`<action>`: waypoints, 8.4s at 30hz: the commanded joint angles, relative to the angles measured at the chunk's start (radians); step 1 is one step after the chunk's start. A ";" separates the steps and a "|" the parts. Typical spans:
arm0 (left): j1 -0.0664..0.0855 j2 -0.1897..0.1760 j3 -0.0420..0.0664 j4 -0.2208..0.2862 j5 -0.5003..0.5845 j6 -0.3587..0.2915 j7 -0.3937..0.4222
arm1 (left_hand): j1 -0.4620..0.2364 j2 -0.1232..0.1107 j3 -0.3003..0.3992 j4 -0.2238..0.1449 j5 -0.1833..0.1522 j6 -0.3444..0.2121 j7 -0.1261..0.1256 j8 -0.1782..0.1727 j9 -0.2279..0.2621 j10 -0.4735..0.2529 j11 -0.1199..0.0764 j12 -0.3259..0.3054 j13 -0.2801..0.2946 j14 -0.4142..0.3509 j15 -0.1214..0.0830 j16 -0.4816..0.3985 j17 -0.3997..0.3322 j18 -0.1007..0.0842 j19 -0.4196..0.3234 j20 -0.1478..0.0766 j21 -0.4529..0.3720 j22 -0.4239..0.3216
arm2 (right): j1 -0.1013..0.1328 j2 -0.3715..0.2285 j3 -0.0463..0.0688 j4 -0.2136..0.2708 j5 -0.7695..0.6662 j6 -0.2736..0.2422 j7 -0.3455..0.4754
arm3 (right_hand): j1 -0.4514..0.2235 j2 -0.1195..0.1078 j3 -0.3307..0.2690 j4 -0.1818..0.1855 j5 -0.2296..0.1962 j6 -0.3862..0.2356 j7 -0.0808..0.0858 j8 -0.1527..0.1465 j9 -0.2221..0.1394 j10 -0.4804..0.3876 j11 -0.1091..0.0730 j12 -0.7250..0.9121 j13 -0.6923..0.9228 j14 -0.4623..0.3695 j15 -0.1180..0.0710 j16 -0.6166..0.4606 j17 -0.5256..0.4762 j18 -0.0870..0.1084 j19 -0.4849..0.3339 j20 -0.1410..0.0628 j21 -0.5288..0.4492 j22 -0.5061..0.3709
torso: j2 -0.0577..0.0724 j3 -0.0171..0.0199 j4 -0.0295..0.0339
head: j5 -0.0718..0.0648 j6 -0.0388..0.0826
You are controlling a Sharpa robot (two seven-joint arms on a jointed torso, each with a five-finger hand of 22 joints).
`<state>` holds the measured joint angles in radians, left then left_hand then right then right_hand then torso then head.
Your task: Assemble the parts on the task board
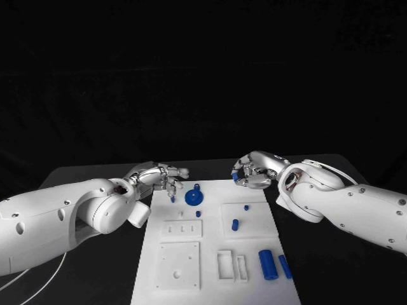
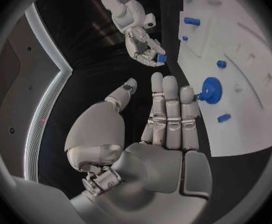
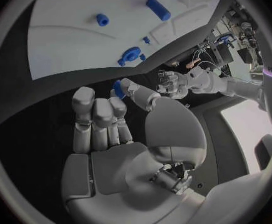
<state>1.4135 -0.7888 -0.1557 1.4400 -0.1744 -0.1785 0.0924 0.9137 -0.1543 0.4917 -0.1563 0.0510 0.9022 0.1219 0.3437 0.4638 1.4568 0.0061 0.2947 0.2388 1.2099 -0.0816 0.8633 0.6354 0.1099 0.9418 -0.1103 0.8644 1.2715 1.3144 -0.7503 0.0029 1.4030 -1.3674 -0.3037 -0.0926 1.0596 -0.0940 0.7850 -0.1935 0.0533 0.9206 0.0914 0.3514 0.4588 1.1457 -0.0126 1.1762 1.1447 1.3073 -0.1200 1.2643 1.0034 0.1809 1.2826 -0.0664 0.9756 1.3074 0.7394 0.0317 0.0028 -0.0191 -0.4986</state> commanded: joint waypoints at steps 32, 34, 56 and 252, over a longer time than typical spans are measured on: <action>0.012 0.077 0.000 0.007 -0.189 0.049 -0.290 | -0.067 -0.079 0.051 0.258 -0.001 0.000 -0.003 -0.026 -0.001 -0.087 0.001 0.091 0.104 -0.040 -0.006 0.055 0.011 0.003 -0.025 -0.046 0.055 -0.020 | 0.000 0.122 -0.018 0.078 -0.140 0.051 -0.095 | 0.000 -0.012 0.020 0.007 -0.004 0.087 0.003 0.006 0.007 0.004 -0.005 0.004 0.000 0.002 -0.005 -0.006 0.001 0.081 0.007 -0.003 0.005 0.014 | -0.022 -0.0044 0.0040 | 0.017 -0.016; 0.012 0.078 0.000 0.008 -0.189 0.047 -0.289 | -0.065 -0.076 0.050 0.258 -0.001 0.001 -0.003 -0.025 -0.001 -0.088 0.001 0.090 0.104 -0.040 -0.005 0.054 0.010 0.002 -0.026 -0.046 0.055 -0.021 | 0.000 0.124 -0.022 0.079 -0.140 0.053 -0.095 | 0.000 -0.012 0.021 0.007 -0.004 0.087 0.003 0.006 0.007 0.004 -0.005 0.004 0.000 0.002 -0.005 -0.006 0.001 0.081 0.007 -0.003 0.005 0.014 | -0.022 -0.0046 0.0040 | 0.019 -0.017; 0.012 0.088 0.000 -0.003 -0.170 0.038 -0.293 | -0.017 -0.036 0.007 0.235 -0.002 0.016 -0.006 -0.018 0.004 -0.093 0.000 0.084 0.110 -0.040 -0.002 0.046 -0.002 -0.010 -0.040 -0.053 0.059 -0.035 | -0.005 0.137 -0.036 0.082 -0.138 0.066 -0.094 | -0.001 -0.013 0.023 0.008 -0.004 0.087 0.003 0.006 0.008 0.003 -0.005 0.003 -0.001 0.002 -0.005 -0.006 0.001 0.081 0.007 -0.003 0.005 0.013 | -0.021 -0.0037 0.0040 | 0.021 -0.023; 0.010 0.120 -0.060 -0.075 -0.672 0.330 -0.539 | -0.074 0.173 0.170 -0.106 0.286 0.316 -0.130 0.006 0.262 -0.026 -0.125 0.550 0.404 0.077 -0.142 0.538 0.033 0.016 0.075 -0.164 0.393 -0.078 | 0.034 0.070 0.014 -0.191 0.483 -0.110 0.117 | -0.123 -0.030 -0.306 -0.091 0.231 -0.099 0.105 -0.058 -0.026 -0.102 0.110 -0.738 -0.788 -0.188 0.174 -0.853 -0.378 0.075 -0.425 0.233 -0.558 -0.277 | -0.021 -0.0023 0.0048 | 0.048 -0.087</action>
<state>1.4269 -0.6713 -0.2122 1.3662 -0.8322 0.1183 -0.4348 0.8422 0.0147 0.6635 -0.2577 0.3378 1.0813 0.0860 0.3456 0.6320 1.4613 -0.0877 0.8395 0.6439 1.2570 -0.1620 1.3978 0.6698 0.1006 1.0151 -0.1602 1.2506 1.1948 1.3480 -0.6802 0.0164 1.2120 -0.8840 -0.4270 0.0230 0.9241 -0.1237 0.4855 -0.2831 0.2904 0.8277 0.1984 0.2865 0.4345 1.0365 0.0965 0.4450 0.3584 1.1159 0.0505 0.4161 0.6238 0.2400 0.8590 0.1608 0.4217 1.0316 0.7187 0.0291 0.0081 0.0286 -0.5855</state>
